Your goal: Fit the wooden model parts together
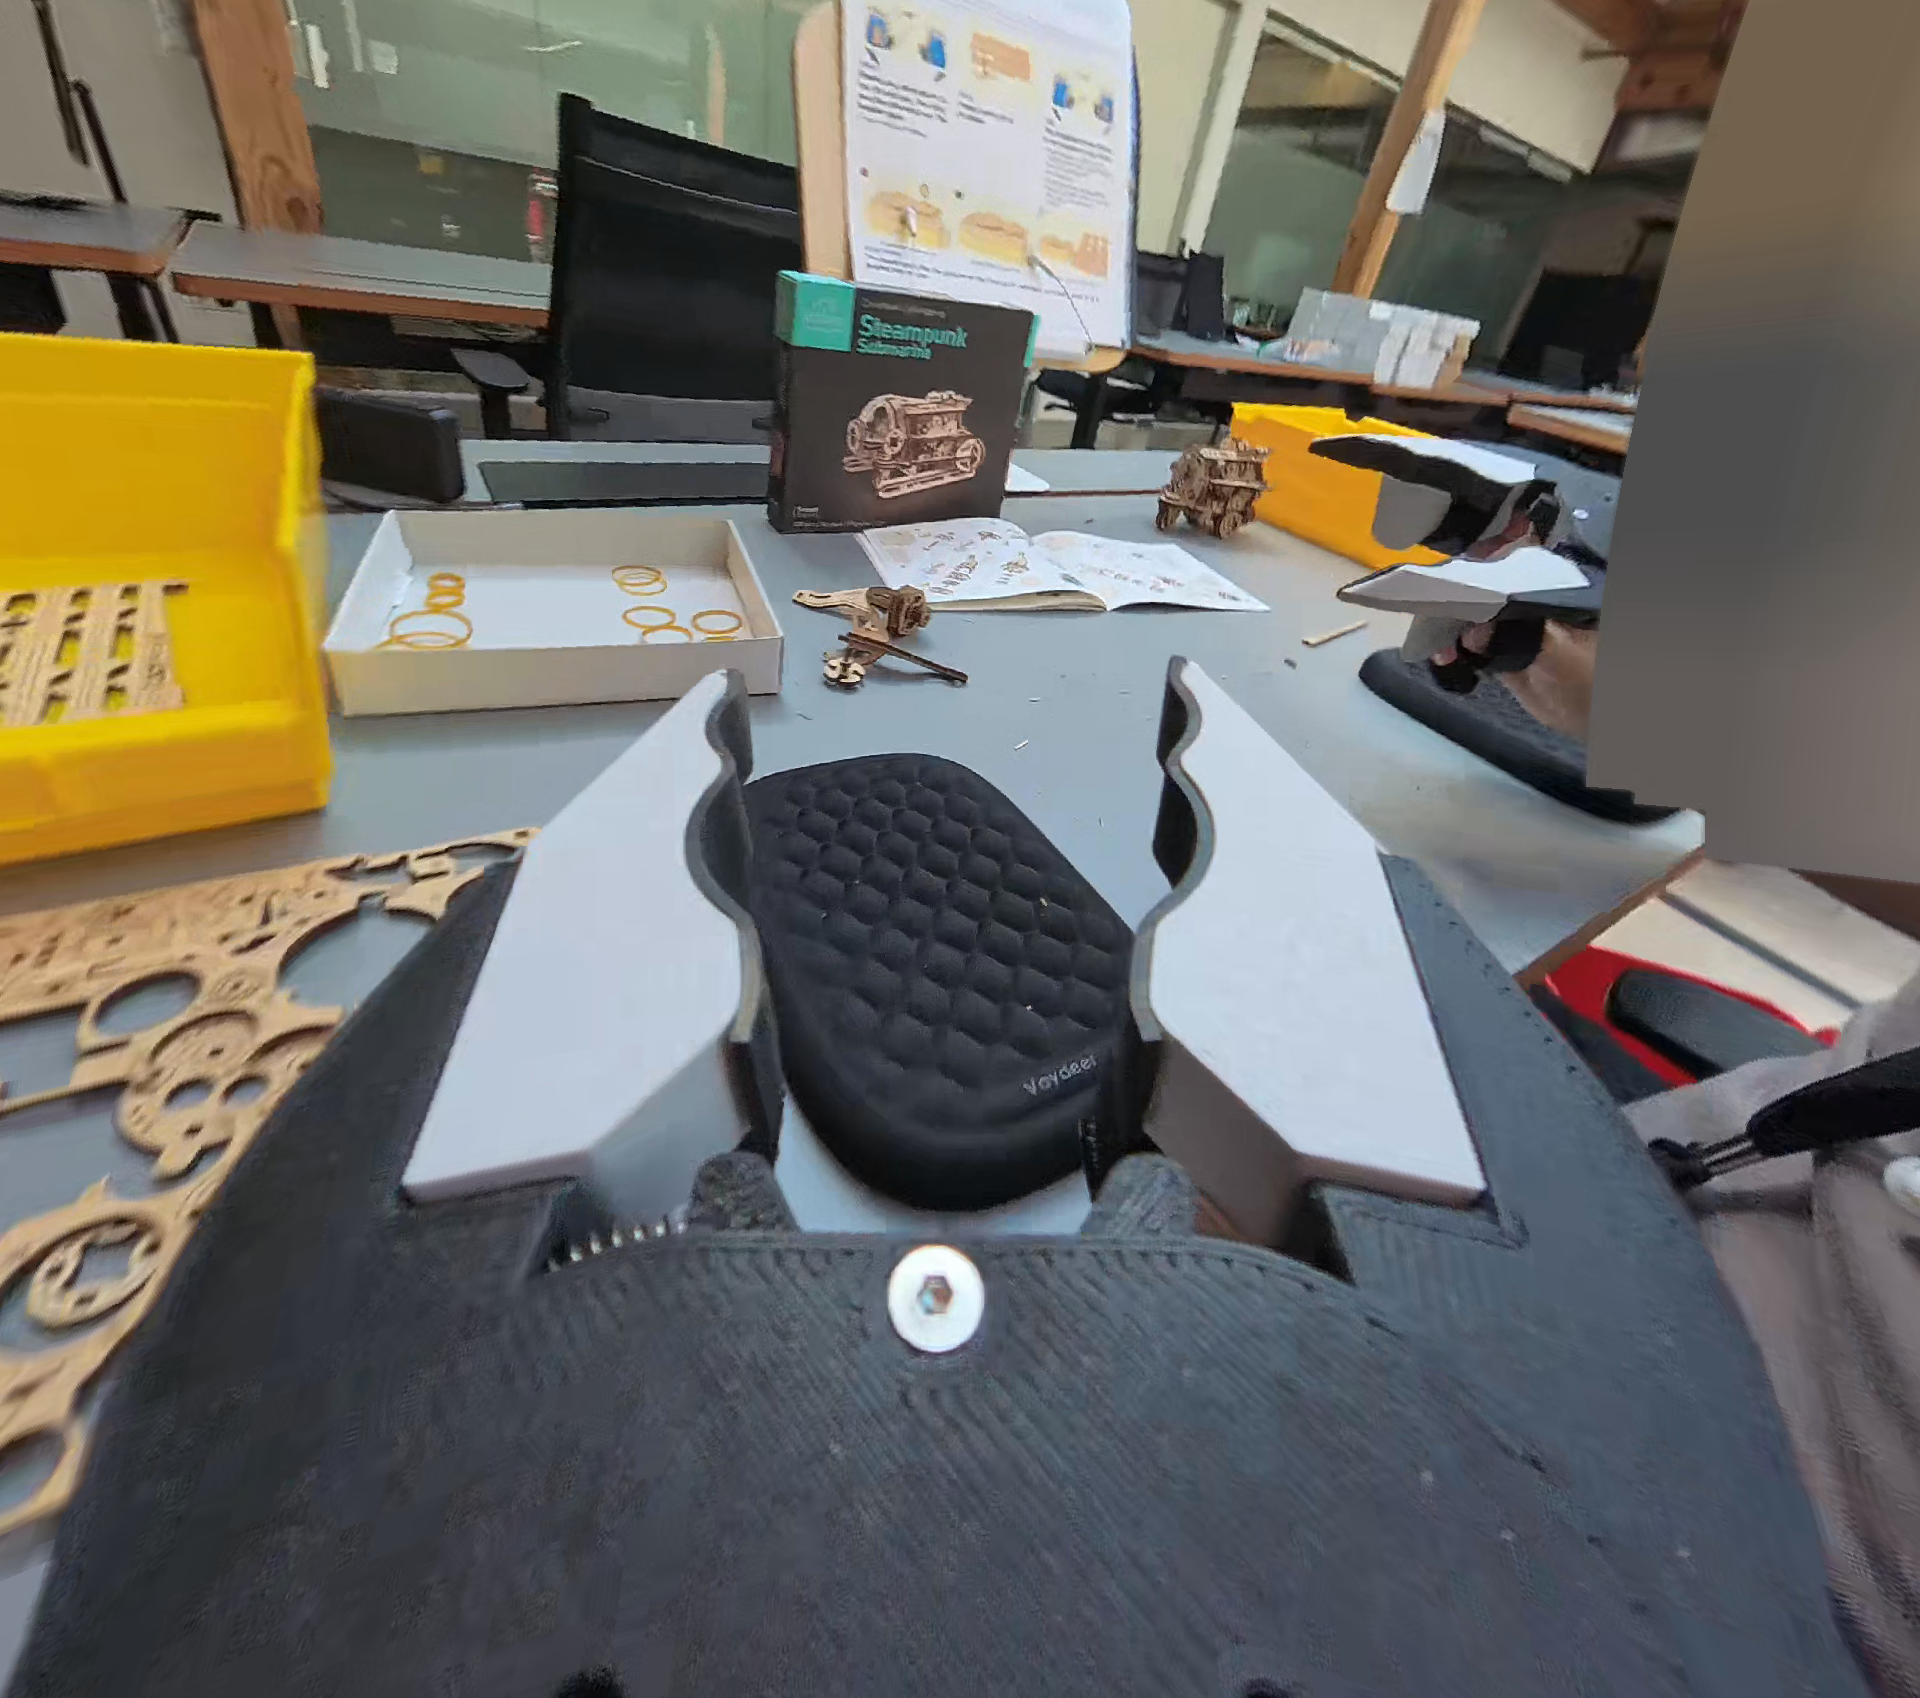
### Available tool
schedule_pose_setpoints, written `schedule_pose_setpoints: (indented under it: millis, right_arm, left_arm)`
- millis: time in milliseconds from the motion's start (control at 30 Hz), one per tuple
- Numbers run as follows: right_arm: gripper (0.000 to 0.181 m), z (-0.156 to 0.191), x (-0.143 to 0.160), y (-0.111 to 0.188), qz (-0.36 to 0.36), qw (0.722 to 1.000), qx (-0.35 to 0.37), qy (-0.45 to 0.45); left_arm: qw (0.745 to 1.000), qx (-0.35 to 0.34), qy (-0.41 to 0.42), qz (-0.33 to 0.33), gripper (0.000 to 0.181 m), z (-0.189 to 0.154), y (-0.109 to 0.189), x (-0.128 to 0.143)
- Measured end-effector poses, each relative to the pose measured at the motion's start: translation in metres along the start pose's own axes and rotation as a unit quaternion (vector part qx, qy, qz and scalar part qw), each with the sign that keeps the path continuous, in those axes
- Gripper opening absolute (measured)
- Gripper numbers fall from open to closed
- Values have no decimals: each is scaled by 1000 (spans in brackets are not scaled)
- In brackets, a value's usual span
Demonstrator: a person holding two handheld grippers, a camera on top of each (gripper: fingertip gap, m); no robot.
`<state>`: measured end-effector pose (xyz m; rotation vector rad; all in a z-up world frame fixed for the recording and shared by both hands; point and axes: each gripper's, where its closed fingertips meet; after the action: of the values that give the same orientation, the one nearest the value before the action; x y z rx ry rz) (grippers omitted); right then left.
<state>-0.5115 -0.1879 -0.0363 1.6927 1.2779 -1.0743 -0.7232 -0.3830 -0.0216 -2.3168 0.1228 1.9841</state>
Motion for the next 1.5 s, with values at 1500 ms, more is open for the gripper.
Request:
schedule_pose_setpoints:
  millis: [1500]
  right_arm:
    - [29, 131, 88, 4, 247, 911, -311, -110]
  left_arm:
    - [776, 414, -309, 363, 29, -170, -126, 176]
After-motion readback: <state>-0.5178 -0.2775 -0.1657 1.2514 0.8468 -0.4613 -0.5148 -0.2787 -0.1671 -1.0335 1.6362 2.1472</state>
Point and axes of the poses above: each gripper's, where its closed fingertips meet, y back along the fingers, x out of its underside, z = x × y across the jaws, and after that the axes turned 5 degrees about -x, right-handed
